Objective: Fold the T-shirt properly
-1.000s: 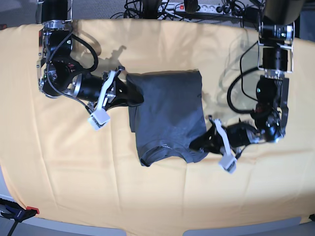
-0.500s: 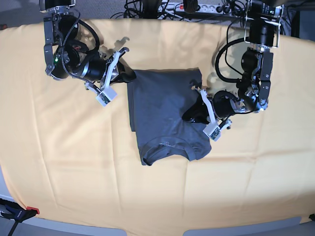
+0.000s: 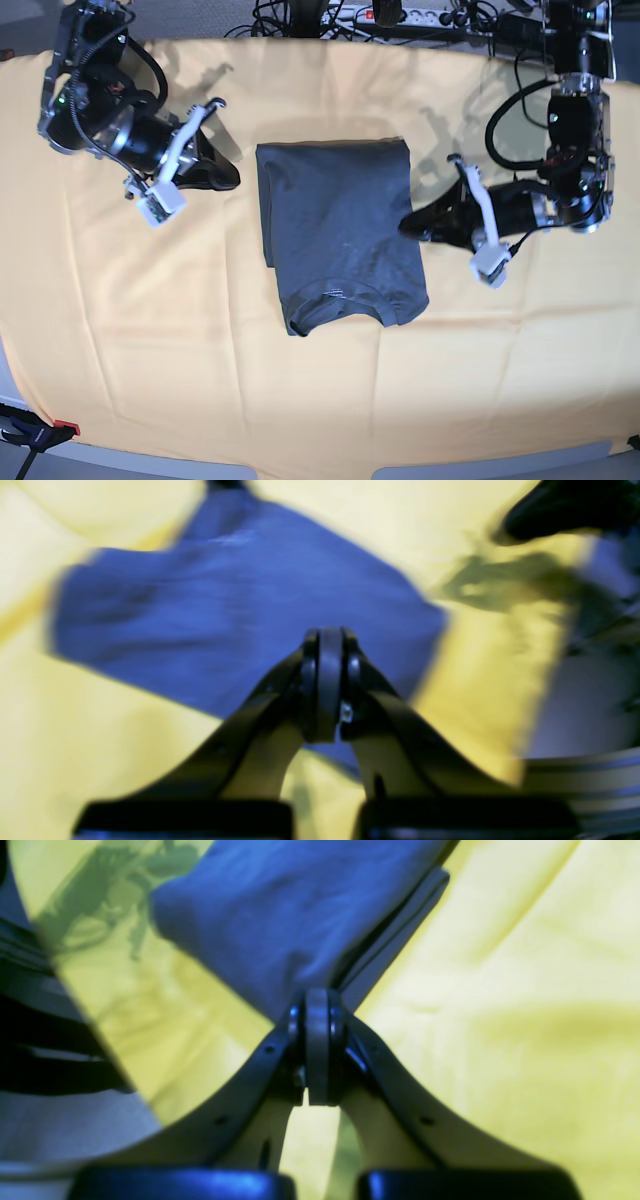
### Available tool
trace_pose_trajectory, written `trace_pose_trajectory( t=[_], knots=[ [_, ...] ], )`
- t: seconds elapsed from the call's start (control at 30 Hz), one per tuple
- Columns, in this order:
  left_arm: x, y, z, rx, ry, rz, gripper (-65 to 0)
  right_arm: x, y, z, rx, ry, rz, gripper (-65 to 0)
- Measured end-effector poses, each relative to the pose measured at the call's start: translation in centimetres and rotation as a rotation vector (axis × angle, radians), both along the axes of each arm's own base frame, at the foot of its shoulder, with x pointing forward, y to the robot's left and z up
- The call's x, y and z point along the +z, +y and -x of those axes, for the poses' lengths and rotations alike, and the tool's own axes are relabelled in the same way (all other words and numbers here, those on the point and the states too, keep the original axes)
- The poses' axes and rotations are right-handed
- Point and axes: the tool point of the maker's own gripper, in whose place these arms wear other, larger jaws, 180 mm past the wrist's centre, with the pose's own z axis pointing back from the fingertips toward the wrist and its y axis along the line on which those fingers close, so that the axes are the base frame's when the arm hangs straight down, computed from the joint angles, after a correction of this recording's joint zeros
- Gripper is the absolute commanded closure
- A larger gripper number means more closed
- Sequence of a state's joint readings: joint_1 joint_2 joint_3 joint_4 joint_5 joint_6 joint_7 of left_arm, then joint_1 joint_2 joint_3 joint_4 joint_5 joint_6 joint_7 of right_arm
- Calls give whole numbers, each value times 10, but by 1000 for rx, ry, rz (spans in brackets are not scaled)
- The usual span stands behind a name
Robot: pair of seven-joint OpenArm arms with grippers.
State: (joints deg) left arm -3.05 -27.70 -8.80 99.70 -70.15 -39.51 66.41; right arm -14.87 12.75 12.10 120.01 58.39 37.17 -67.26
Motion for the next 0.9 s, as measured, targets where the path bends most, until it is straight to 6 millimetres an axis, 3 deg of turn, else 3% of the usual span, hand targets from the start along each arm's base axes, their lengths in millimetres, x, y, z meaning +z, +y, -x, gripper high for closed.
trace_pose_trajectory(
  t=[0.1,0.2,0.33,0.5,0.73,0.9],
  knots=[
    [8,5,29,-40,48,46,0,27,-19,6,-42,-35,-135,0],
    [22,11,51,-45,20,54,0,34,-43,26,-62,-2,-189,0],
    [20,33,79,22,17,-35,0,7,-77,58,-145,126,-84,0],
    [27,47,113,74,8,-119,0,-5,-110,92,-259,212,-37,0],
    [10,53,198,57,233,-247,0,-17,-154,158,-400,380,79,0],
    [-2,59,253,45,456,-274,0,-21,-161,200,-418,505,117,0]
  ],
)
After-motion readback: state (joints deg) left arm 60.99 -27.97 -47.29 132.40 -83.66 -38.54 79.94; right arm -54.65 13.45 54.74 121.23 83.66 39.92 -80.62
